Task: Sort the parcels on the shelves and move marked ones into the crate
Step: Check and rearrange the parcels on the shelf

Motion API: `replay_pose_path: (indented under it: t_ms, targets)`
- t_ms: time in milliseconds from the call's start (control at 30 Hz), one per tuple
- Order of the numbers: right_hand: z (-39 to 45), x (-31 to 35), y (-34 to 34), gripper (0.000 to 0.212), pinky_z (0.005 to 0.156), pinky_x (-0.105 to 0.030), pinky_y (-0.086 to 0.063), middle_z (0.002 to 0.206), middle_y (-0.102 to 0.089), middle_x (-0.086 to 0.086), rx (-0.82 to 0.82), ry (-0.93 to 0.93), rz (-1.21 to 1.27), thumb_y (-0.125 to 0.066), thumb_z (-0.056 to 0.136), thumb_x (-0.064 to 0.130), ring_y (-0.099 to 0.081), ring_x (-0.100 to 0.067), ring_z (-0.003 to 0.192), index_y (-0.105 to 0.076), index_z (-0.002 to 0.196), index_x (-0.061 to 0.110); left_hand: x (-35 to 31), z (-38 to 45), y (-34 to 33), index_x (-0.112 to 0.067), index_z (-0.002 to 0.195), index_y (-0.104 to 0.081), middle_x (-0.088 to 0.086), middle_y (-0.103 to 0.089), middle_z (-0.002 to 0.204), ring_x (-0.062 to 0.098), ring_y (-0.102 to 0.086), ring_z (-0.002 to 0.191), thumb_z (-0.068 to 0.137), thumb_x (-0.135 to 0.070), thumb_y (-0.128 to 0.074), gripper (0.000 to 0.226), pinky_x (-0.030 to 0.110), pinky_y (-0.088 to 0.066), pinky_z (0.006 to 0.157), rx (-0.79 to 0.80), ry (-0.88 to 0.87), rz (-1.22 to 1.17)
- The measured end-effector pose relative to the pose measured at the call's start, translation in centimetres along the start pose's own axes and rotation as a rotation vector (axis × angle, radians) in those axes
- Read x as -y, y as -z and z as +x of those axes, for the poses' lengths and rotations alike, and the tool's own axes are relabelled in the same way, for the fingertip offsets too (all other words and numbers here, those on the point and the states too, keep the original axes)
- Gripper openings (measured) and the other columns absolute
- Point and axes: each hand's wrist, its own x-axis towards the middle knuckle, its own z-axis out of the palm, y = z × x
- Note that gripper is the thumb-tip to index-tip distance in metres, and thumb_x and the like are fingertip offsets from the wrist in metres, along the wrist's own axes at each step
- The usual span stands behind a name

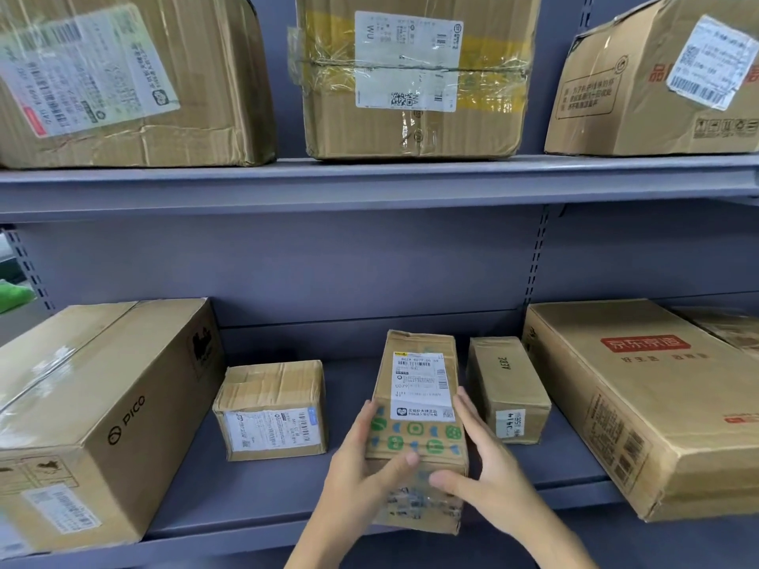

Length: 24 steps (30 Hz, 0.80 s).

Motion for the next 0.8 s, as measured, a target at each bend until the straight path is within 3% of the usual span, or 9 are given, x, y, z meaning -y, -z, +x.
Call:
replay_pose_path:
  t_ms: [100, 167, 267, 333, 400, 500, 667, 733, 800]
  targets:
    - [1.1, -0.2, 0.3, 0.097, 0.111, -0.021, -0.014, 0.141, 0.011, 0.036, 0.029, 0.001, -0.090, -0.070, 0.078, 0.035, -0.003, 0.008, 0.135, 0.010, 0.133, 0.046, 0.2, 0.8, 0.4, -0.030, 0.144, -0.022, -0.021, -0.047, 0.134, -0.004, -0.047, 0.120, 0.063, -0.049, -0.075, 0.098, 0.022, -0.040, 0.102, 0.040, -0.056, 0.131]
    - [1.9, -0.2, 0.5, 0.095, 0.112, -0.023, -0.012, 0.143, 0.012, 0.030, 0.058, -0.012, -0.129, -0.068, 0.081, 0.033, -0.002, 0.006, 0.135, 0.010, 0.134, 0.043, 0.4, 1.3, 0.5, -0.040, 0.139, -0.022, -0.033, -0.052, 0.124, -0.010, -0.049, 0.114, 0.064, -0.046, -0.075, 0.092, 0.011, -0.042, 0.092, 0.044, -0.076, 0.155]
    - [3.0, -0.1, 0.2, 0.092, 0.110, -0.027, -0.022, 0.145, -0.019, 0.019, 0.046, -0.081, -0.080, -0.065, 0.084, 0.028, -0.022, -0.001, 0.132, 0.004, 0.143, 0.035, 1.0, 2.0, 0.4, -0.048, 0.131, -0.019, -0.042, -0.053, 0.110, -0.018, -0.049, 0.106, 0.074, -0.025, -0.077, 0.084, 0.004, -0.042, 0.083, -0.017, -0.078, 0.178]
    - [3.4, -0.2, -0.3, 0.084, 0.103, -0.024, -0.031, 0.139, -0.041, 0.011, -0.033, -0.110, -0.051, -0.063, 0.086, 0.024, -0.037, -0.002, 0.121, -0.005, 0.147, 0.026, 1.2, 2.3, 0.3, -0.044, 0.137, -0.015, -0.039, -0.050, 0.112, -0.017, -0.050, 0.105, 0.078, -0.015, -0.073, 0.087, 0.012, -0.045, 0.088, -0.057, -0.073, 0.187]
    - [3.7, -0.3, -1.0, 0.075, 0.096, -0.017, -0.034, 0.135, -0.051, 0.003, -0.131, -0.109, -0.059, -0.061, 0.087, 0.021, -0.044, -0.003, 0.114, -0.016, 0.147, 0.019, 1.2, 2.6, 0.2, -0.038, 0.142, -0.014, -0.037, -0.048, 0.114, -0.014, -0.050, 0.106, 0.080, -0.010, -0.070, 0.088, 0.023, -0.047, 0.095, -0.071, -0.062, 0.204]
    - [4.0, -0.4, -2.0, 0.066, 0.097, -0.021, -0.038, 0.134, -0.053, -0.001, -0.207, -0.123, -0.094, -0.057, 0.090, 0.022, -0.050, -0.013, 0.120, -0.022, 0.146, 0.016, 1.0, 3.1, 0.2, -0.033, 0.143, -0.016, -0.033, -0.049, 0.114, -0.002, -0.053, 0.110, 0.080, -0.005, -0.068, 0.086, 0.033, -0.048, 0.097, -0.092, -0.044, 0.217]
    - [4.6, -0.9, -2.2, 0.065, 0.102, -0.027, -0.037, 0.135, -0.051, 0.001, -0.182, -0.140, -0.082, -0.055, 0.091, 0.022, -0.047, -0.016, 0.124, -0.020, 0.146, 0.016, 1.0, 3.7, 0.6, -0.029, 0.143, -0.018, -0.020, -0.053, 0.122, 0.005, -0.051, 0.115, 0.079, -0.008, -0.071, 0.086, 0.034, -0.046, 0.099, -0.085, -0.033, 0.258]
    - [4.6, -1.2, -1.6, 0.061, 0.104, -0.029, -0.038, 0.134, -0.051, 0.003, -0.131, -0.158, -0.018, -0.058, 0.090, 0.019, -0.048, -0.015, 0.125, -0.028, 0.143, 0.018, 0.9, 3.9, 0.7, -0.025, 0.143, -0.019, -0.007, -0.047, 0.135, 0.012, -0.042, 0.127, 0.077, -0.010, -0.072, 0.086, 0.039, -0.039, 0.106, -0.093, -0.037, 0.303]
    - [4.1, -1.8, -1.0, 0.064, 0.107, -0.033, -0.037, 0.138, -0.045, 0.004, -0.105, -0.205, 0.150, -0.063, 0.086, 0.014, -0.044, -0.013, 0.127, -0.031, 0.141, 0.017, 0.5, 3.9, 0.5, -0.021, 0.142, -0.022, -0.001, -0.028, 0.149, 0.019, -0.017, 0.142, 0.075, -0.012, -0.073, 0.085, 0.042, -0.022, 0.115, -0.131, -0.075, 0.413]
